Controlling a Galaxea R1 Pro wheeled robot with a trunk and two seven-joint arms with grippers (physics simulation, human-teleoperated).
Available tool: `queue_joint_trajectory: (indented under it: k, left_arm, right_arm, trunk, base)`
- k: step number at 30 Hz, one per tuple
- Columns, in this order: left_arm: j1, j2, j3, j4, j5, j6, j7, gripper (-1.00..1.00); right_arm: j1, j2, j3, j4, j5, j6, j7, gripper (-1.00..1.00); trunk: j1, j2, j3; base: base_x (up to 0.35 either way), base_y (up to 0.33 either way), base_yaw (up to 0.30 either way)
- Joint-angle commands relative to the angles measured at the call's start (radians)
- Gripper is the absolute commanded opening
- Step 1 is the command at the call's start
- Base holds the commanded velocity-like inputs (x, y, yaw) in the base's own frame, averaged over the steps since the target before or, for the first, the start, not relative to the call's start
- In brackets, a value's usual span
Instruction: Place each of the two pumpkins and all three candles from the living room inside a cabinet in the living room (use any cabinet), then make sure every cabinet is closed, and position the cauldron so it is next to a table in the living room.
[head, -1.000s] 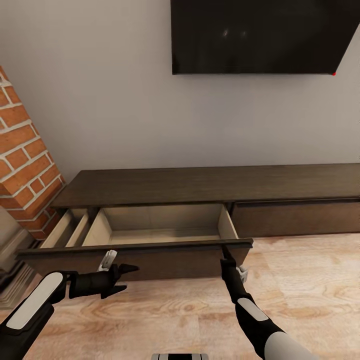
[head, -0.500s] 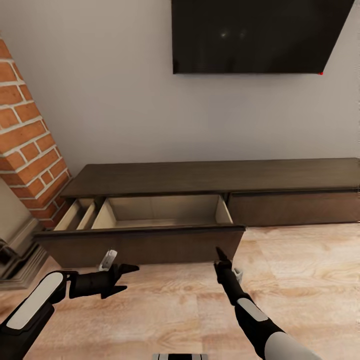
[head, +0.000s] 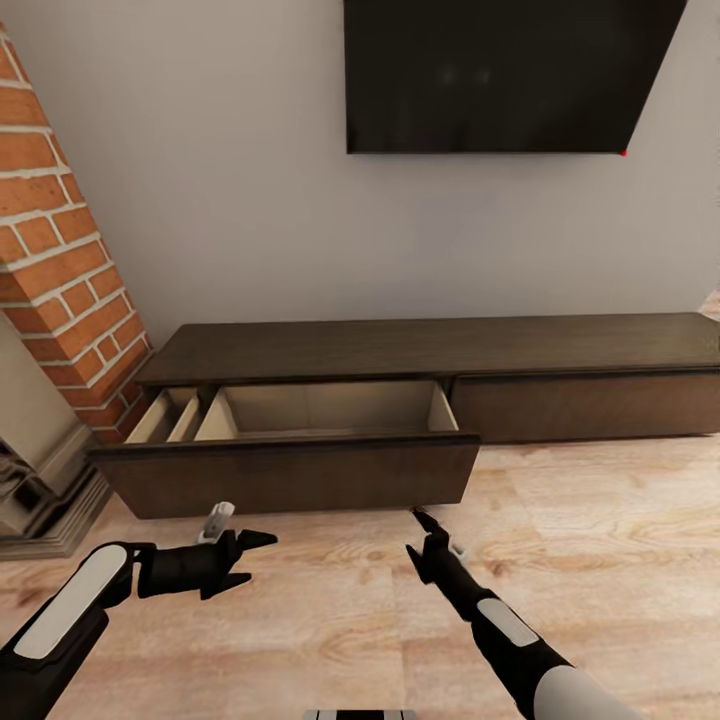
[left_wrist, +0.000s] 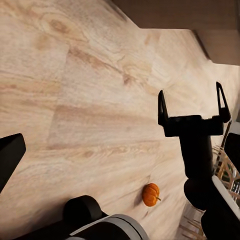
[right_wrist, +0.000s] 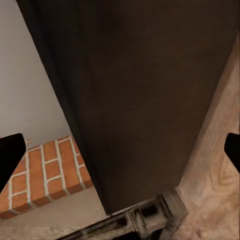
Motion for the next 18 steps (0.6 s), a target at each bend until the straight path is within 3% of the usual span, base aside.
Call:
queue_joint_trajectory:
  k: [1,6,8,11,12,14,18]
  left_arm:
    - [-0.001,-0.001,-0.003,0.002,0.007,-0.001,0.013,1.00]
    - [-0.001,0.000,-0.009,0.018,-0.022,-0.002,0.100,1.00]
    - [-0.001,0.000,-0.009,0.046,-0.050,-0.003,0.148,1.00]
    - [-0.001,-0.004,-0.007,0.089,-0.124,-0.005,0.182,1.00]
    - [-0.001,-0.006,-0.006,0.109,-0.175,-0.008,0.190,1.00]
    - [-0.001,-0.011,-0.004,0.141,-0.236,-0.011,0.191,1.00]
    - [-0.001,-0.027,-0.003,0.190,-0.320,-0.039,0.190,1.00]
  right_arm:
    - [-0.001,-0.005,0.010,0.002,0.012,0.043,0.004,1.00]
    - [0.000,-0.044,0.016,0.041,0.166,0.110,0.013,1.00]
    - [0.001,-0.050,0.017,0.069,0.204,0.112,0.012,1.00]
    - [0.001,-0.053,0.017,0.093,0.243,0.106,0.010,1.00]
    - [0.001,-0.053,0.017,0.107,0.272,0.094,0.004,1.00]
    - [0.001,-0.054,0.017,0.136,0.314,0.067,-0.005,1.00]
    - [0.001,-0.053,0.017,0.191,0.362,0.030,-0.041,1.00]
  trunk:
    - [-0.001,0.000,0.003]
    - [-0.003,0.001,0.023]
    - [-0.004,0.002,0.030]
    - [-0.012,0.016,0.040]
    - [-0.016,0.023,0.044]
    - [-0.023,0.037,0.050]
    - [-0.039,0.065,0.062]
  base:
    - [-0.003,0.000,0.000]
    - [-0.001,0.000,0.000]
    - [0.000,0.000,0.000]
    - [0.000,0.000,0.000]
    - [0.000,0.000,0.000]
    - [0.000,0.000,0.000]
    - [0.000,0.000,0.000]
